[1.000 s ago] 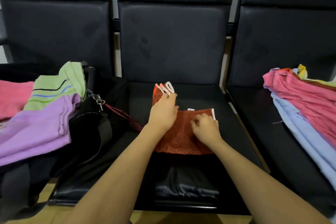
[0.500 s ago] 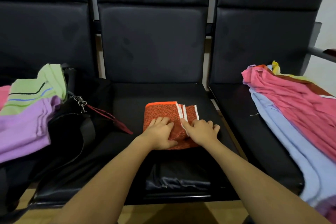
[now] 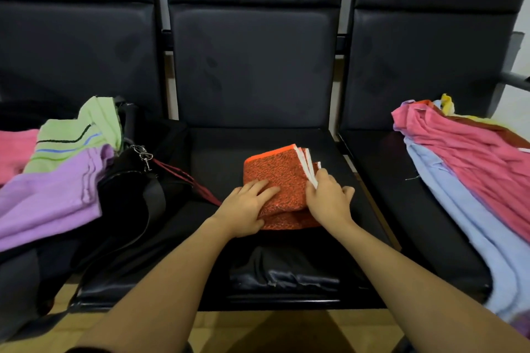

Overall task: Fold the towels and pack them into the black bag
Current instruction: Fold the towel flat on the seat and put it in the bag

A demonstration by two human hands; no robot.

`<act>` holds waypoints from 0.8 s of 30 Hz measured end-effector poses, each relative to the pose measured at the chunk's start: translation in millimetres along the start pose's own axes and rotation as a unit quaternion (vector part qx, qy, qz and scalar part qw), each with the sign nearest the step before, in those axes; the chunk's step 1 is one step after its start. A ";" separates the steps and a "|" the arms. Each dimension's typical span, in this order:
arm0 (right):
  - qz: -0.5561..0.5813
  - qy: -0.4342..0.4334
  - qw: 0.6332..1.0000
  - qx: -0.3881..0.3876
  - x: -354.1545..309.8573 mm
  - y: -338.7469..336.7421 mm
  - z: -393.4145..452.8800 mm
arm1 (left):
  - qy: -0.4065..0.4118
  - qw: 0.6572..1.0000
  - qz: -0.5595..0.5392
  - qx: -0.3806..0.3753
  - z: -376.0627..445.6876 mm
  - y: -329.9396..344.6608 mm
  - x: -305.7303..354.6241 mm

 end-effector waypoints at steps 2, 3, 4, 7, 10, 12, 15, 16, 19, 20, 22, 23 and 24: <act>-0.001 0.008 1.000 -0.007 7.5 -6.2 -0.1 | 0.023 0.999 -0.029 -0.018 4.3 3.9 5.2; -0.007 0.016 1.000 -0.018 11.2 -7.9 0.0 | 0.031 0.998 -0.044 -0.034 6.5 6.6 8.6; -0.015 0.025 0.999 -0.030 14.8 -9.0 0.0 | 0.034 0.996 -0.060 -0.053 8.2 9.7 11.9; -0.066 0.046 0.996 -0.050 23.4 -4.5 1.0 | 0.031 0.989 -0.097 -0.110 10.3 17.4 18.7; -0.134 0.041 0.990 -0.021 25.9 2.9 -0.4 | 0.023 0.986 -0.108 -0.129 11.3 17.9 18.2; -0.171 -0.012 0.985 0.009 18.3 4.8 -2.2 | 0.010 0.984 -0.121 -0.131 12.1 14.2 18.3; -0.179 -0.072 0.980 0.052 3.7 2.2 2.2 | -0.005 0.991 -0.106 -0.080 17.4 1.3 19.2; -0.158 -0.061 0.984 0.059 1.2 -0.2 6.2 | -0.009 0.995 -0.087 -0.046 19.8 -4.1 19.7; -0.098 -0.008 0.992 0.076 -1.8 -3.3 19.5 | -0.071 0.995 -0.035 0.055 27.5 -14.7 15.8; -0.098 0.008 0.991 0.087 -1.3 -2.8 22.8 | -0.110 0.990 -0.030 0.078 29.8 -15.5 12.5; -0.120 0.044 0.987 0.097 3.0 1.0 27.8 | -0.198 0.975 -0.051 0.093 32.3 -12.7 5.9; -0.140 0.061 0.984 0.094 6.6 4.6 29.8 | -0.234 0.966 -0.072 0.081 32.8 -8.1 3.5; -0.164 0.076 0.980 0.086 10.2 9.1 31.1 | -0.259 0.960 -0.091 0.057 33.3 -0.9 1.3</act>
Point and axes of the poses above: each hand's wrist, its own z-axis towards the middle knuckle, its own y-axis out of the palm, x = y × z, the point moved 6 cm from there along z, towards the middle knuckle, and after that the axes turned 15 degrees about y, right-handed, at the moved point
